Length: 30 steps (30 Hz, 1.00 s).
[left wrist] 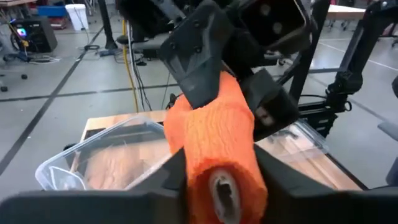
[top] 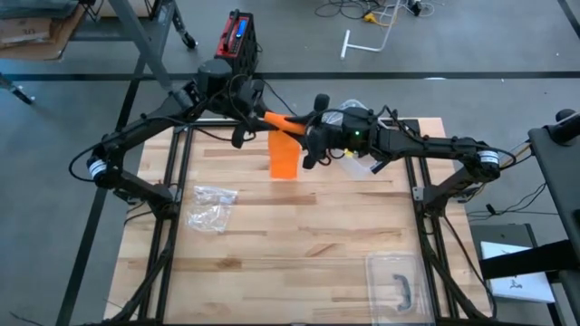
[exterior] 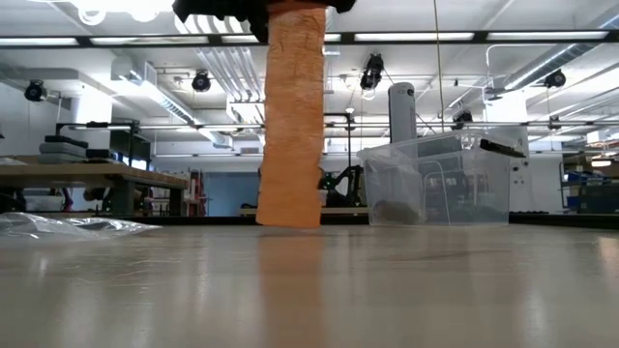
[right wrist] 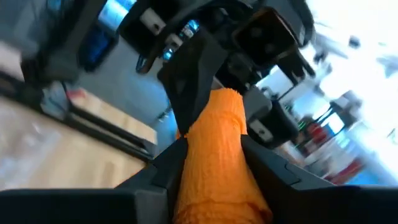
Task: Roll bandage
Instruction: Roll the orange bandage on the table
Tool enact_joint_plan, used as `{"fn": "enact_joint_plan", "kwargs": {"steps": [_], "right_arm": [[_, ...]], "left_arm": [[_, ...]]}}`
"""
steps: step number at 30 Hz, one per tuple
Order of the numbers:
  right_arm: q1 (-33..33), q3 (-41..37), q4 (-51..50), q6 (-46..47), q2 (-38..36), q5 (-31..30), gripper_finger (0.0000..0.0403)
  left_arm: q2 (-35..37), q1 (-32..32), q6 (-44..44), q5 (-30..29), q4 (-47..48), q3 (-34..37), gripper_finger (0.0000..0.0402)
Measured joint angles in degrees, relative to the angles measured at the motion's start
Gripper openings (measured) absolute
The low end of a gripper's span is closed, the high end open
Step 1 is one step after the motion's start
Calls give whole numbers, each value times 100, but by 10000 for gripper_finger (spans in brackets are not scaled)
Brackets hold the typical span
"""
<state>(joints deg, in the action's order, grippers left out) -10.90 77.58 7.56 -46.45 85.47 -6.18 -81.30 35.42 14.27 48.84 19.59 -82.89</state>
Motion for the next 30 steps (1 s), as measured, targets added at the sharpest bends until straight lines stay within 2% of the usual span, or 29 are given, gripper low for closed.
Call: {"fn": "enact_joint_plan", "kwargs": {"steps": [3,6,11,16,20,30], "right_arm": [[0,0,5,1074,-42,20,140],[2,0,-3,2169,-147,23,179],[-61,2,-35,4033,-441,34,258],[-294,2,-254,4961,-540,614,309],[-412,4,-269,5240,-484,1044,309],[-426,0,-277,5186,-479,1124,251]], "left_arm": [[12,0,19,-18,-10,0,61],[58,0,234,-42,-39,0,43],[111,-4,672,-50,-58,0,54],[124,-62,746,-50,-379,2,60],[125,-81,717,-51,-461,2,55],[125,-101,623,-481,-490,2,63]]}}
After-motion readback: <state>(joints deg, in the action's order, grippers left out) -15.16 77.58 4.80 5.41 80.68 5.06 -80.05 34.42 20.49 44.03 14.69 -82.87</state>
